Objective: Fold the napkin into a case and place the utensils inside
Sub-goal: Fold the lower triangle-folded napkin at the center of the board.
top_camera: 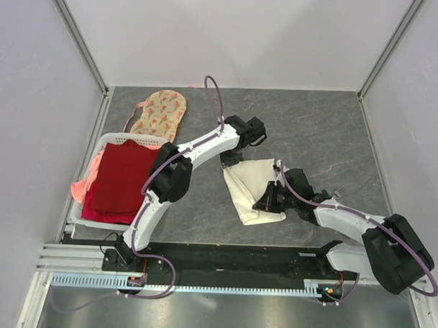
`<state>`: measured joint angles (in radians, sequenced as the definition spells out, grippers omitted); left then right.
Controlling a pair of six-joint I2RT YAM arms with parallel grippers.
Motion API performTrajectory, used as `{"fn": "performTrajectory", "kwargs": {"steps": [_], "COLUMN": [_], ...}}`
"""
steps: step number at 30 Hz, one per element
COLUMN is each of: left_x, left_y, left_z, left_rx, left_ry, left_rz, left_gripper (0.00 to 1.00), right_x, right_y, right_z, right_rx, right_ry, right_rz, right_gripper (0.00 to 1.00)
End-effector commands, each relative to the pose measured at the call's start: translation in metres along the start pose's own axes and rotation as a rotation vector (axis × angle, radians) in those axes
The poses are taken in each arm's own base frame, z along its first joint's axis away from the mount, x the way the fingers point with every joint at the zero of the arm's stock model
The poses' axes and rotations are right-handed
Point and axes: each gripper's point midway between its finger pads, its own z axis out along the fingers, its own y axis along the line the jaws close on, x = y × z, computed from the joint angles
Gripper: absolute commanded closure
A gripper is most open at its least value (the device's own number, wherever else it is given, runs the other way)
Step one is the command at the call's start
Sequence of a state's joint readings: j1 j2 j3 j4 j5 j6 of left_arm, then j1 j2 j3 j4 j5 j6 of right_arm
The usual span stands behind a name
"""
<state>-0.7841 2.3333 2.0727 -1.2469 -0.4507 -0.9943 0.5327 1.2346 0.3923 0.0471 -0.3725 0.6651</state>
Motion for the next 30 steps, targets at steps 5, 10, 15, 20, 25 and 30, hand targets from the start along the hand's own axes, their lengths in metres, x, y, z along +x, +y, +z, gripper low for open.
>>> {"fn": "performTrajectory", "kwargs": {"steps": [5, 10, 15, 20, 25, 30], "left_x": [-0.058, -0.052, -0.052, -0.04, -0.034, -0.042], "left_y": [0.016, 0.043, 0.096, 0.147, 0.159, 0.168], "left_z": [-0.008, -0.004, -0.014, -0.013, -0.012, -0.009], "left_rx": [0.051, 0.102, 0.133, 0.085, 0.037, -0.124], "left_ry": [-0.192, -0.165, -0.164, -0.165, -0.161, -0.187], "left_rz": [0.008, 0.065, 0.064, 0.093, 0.101, 0.066], "left_gripper": [0.98, 0.98, 0.98, 0.98, 0.98, 0.98], "right_x": [0.055, 0.069, 0.083, 0.098, 0.11, 0.114], "right_y": [-0.007, 0.042, 0.104, 0.139, 0.154, 0.146], "right_z": [-0.011, 0.001, 0.011, 0.023, 0.026, 0.018], "right_rx": [0.051, -0.035, -0.182, -0.286, -0.368, -0.397], "right_ry": [0.224, 0.25, 0.248, 0.262, 0.285, 0.275], "right_rz": [-0.042, -0.101, -0.142, -0.12, -0.075, -0.03], "right_gripper": [1.0, 1.0, 1.0, 1.0, 1.0, 1.0]}}
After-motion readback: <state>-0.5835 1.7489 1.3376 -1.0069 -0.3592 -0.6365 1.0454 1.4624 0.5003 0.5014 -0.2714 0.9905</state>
